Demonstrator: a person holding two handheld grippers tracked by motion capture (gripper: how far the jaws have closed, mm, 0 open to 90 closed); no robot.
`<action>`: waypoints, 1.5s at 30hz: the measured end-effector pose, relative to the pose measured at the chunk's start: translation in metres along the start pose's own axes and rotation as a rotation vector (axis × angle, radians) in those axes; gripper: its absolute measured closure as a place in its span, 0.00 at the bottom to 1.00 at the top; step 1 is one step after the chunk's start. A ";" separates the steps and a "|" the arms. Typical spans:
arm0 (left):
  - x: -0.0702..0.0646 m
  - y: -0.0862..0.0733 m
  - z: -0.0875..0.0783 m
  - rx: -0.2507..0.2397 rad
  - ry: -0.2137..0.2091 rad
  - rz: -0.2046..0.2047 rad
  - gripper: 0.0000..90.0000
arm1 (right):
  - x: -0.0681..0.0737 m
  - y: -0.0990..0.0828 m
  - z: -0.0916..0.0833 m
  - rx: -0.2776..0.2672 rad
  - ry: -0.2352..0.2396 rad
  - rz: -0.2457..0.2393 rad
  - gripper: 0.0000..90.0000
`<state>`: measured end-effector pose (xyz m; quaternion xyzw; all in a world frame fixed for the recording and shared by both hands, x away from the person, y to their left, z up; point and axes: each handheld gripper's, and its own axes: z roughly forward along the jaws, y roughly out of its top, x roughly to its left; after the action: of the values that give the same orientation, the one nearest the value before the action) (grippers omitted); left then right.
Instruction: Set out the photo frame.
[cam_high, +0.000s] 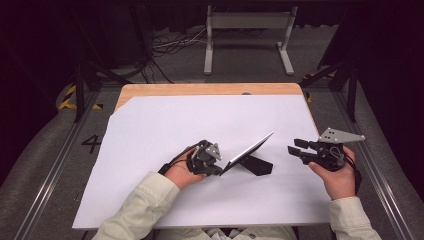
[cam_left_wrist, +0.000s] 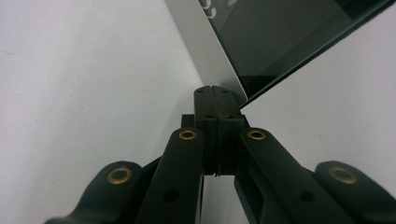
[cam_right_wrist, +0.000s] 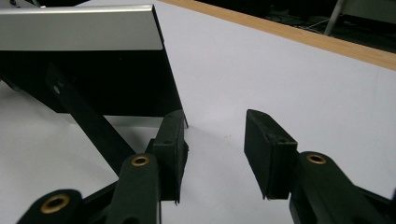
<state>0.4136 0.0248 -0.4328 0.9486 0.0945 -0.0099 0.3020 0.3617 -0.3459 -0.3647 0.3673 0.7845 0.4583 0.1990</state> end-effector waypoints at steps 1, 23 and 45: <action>-0.001 0.000 0.000 0.004 -0.006 0.006 1.00 | 0.000 0.000 0.000 -0.001 0.000 -0.002 0.65; -0.021 0.021 0.013 0.060 -0.143 0.127 1.00 | 0.000 -0.005 -0.012 -0.001 -0.010 0.022 0.64; -0.045 0.050 0.035 0.064 -0.182 0.219 1.00 | 0.000 -0.008 -0.026 0.012 -0.006 0.060 0.69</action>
<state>0.3797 -0.0437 -0.4295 0.9575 -0.0377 -0.0657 0.2782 0.3418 -0.3638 -0.3587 0.3932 0.7753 0.4582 0.1854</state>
